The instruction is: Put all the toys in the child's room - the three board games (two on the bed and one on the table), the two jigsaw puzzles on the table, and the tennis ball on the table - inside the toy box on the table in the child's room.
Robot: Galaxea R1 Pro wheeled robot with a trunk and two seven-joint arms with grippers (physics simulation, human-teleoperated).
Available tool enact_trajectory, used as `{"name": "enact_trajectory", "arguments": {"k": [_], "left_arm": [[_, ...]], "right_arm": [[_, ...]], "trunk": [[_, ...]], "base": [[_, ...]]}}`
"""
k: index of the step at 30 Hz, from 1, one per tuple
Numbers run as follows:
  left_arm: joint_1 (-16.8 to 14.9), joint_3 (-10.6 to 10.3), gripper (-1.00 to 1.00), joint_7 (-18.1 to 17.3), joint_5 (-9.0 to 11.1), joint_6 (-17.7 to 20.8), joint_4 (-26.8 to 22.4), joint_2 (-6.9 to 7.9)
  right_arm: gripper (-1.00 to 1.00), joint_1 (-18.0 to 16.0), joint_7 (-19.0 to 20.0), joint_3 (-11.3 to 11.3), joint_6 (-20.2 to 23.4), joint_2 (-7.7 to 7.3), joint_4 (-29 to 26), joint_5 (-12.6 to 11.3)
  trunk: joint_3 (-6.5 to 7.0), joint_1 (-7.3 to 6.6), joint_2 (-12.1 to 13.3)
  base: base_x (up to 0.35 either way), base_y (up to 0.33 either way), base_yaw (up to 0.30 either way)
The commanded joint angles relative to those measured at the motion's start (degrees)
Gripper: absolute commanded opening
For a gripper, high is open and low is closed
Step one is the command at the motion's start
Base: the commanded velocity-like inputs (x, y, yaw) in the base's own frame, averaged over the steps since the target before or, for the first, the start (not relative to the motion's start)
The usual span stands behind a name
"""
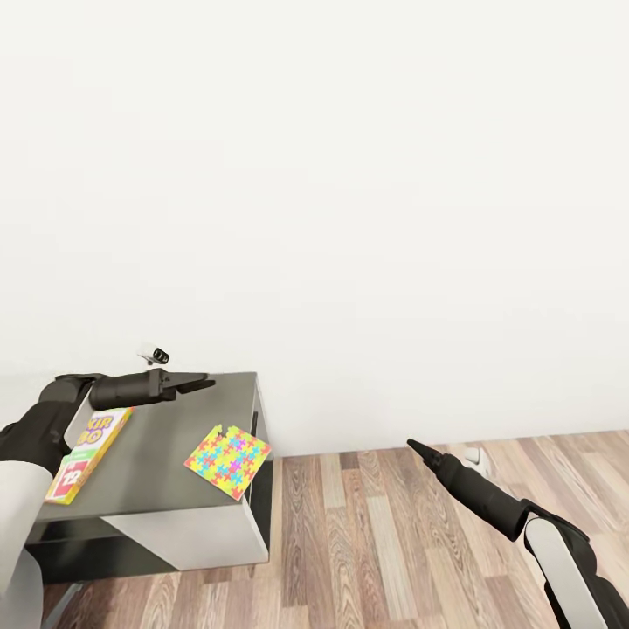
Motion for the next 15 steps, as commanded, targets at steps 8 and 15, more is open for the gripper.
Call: {"name": "enact_trajectory", "arguments": {"k": [8,15], "left_arm": [[-0.03,-0.08,1.0,-0.17,0.05,0.61,-0.03,0.03],[-0.05,-0.08,1.0,-0.17,0.11,0.61,-0.02,0.04]], "right_arm": [[1.0,-0.05,0.12,-0.09,0.36,0.04,-0.02,0.1],[1.0,-0.02,0.12,-0.01,0.36,0.06,-0.02,0.19]], "trunk": [[0.66,0.04,-0.1],[1.33,0.04,-0.1]], "base": [[0.0,0.0,0.0],[0.0,0.0,0.0]]}}
